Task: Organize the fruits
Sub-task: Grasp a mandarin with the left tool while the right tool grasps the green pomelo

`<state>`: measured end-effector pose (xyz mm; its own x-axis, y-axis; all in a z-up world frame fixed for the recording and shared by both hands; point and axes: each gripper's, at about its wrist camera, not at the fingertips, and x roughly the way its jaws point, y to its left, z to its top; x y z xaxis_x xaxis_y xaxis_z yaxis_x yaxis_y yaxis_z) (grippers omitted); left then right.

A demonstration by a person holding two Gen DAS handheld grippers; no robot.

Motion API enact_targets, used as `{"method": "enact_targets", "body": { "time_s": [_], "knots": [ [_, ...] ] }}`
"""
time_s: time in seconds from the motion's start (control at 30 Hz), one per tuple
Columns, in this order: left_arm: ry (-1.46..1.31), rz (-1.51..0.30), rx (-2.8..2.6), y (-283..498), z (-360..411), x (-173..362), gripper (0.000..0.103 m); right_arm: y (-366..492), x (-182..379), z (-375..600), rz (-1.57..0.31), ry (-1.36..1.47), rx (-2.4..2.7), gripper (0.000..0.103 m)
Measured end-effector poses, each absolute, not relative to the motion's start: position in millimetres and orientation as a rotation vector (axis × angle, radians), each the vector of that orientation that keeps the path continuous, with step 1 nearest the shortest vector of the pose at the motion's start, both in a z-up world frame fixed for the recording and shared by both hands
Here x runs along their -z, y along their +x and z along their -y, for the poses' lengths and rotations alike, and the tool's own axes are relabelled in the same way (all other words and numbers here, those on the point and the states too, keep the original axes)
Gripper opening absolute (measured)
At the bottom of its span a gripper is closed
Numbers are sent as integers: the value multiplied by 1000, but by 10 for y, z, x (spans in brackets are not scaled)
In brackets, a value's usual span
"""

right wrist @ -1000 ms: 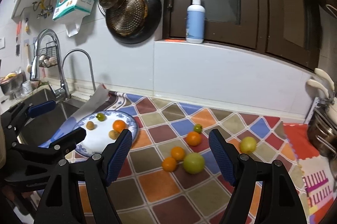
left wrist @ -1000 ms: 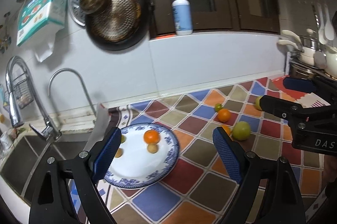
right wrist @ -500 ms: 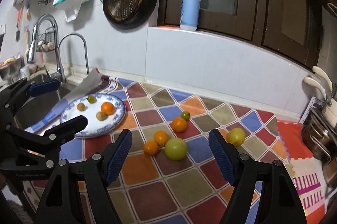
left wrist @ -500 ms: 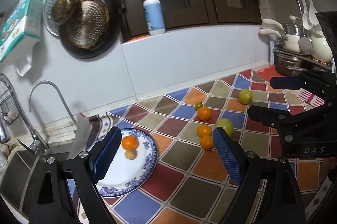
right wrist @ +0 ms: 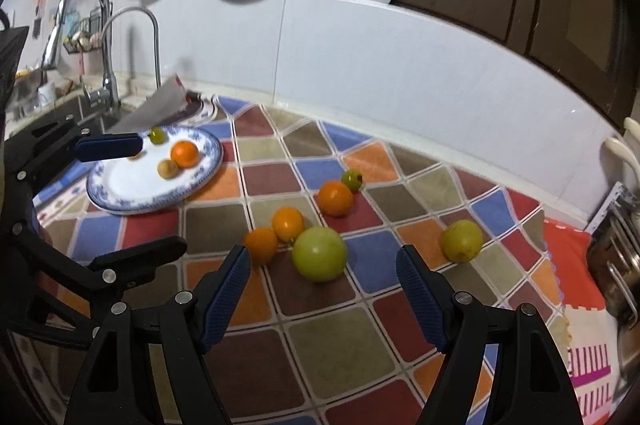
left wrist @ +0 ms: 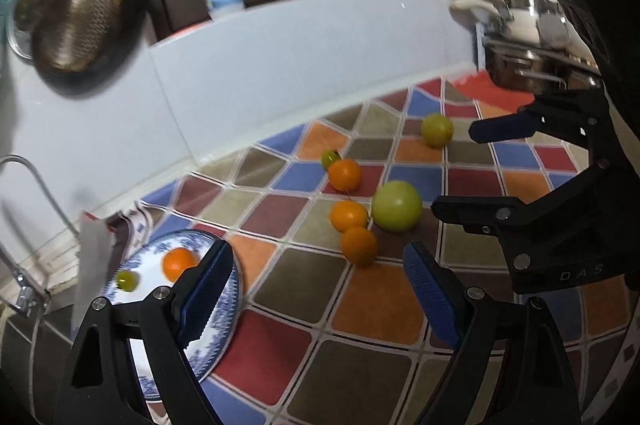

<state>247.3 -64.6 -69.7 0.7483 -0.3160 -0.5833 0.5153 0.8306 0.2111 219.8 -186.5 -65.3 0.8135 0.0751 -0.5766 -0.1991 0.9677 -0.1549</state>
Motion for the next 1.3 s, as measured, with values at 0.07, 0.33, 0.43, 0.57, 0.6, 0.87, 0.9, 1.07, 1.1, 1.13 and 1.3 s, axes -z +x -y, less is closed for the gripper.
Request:
{"method": "enact_targets", "body": {
  "time_s": [0.07, 0.33, 0.43, 0.57, 0.6, 0.87, 0.9, 1.07, 1.1, 1.13, 1.3],
  "knots": [
    [387, -587, 479, 2545, 681, 785, 85, 2276, 742, 1879, -630, -212, -156, 75],
    [431, -647, 543, 2762, 783, 1031, 82, 2510, 1002, 1881, -693, -259, -182, 75],
    [440, -665, 559, 2832, 810, 1091, 80, 2589, 1051, 1872, -703, -284, -196, 75],
    [421, -715, 590, 2953, 835, 1145, 77, 2706, 1096, 1882, -712, -303, -208, 75],
    [418, -720, 592, 2972, 839, 1151, 76, 2736, 1108, 1889, -716, -303, -211, 75],
    [393, -758, 638, 3107, 914, 1185, 64, 2940, 1206, 1938, -754, -255, -258, 68],
    [387, -773, 646, 3132, 926, 1197, 62, 2957, 1217, 1939, -758, -252, -261, 67],
    [355, -818, 671, 3216, 957, 1237, 50, 3026, 1266, 1982, -781, -212, -281, 60],
    [352, -825, 674, 3220, 962, 1245, 49, 3033, 1267, 1986, -784, -201, -287, 58],
    [350, -833, 674, 3227, 967, 1256, 47, 3039, 1268, 1989, -787, -190, -293, 55],
    [318, -852, 686, 3238, 960, 1264, 34, 3037, 1272, 1972, -789, -177, -293, 50]
  ]
}}
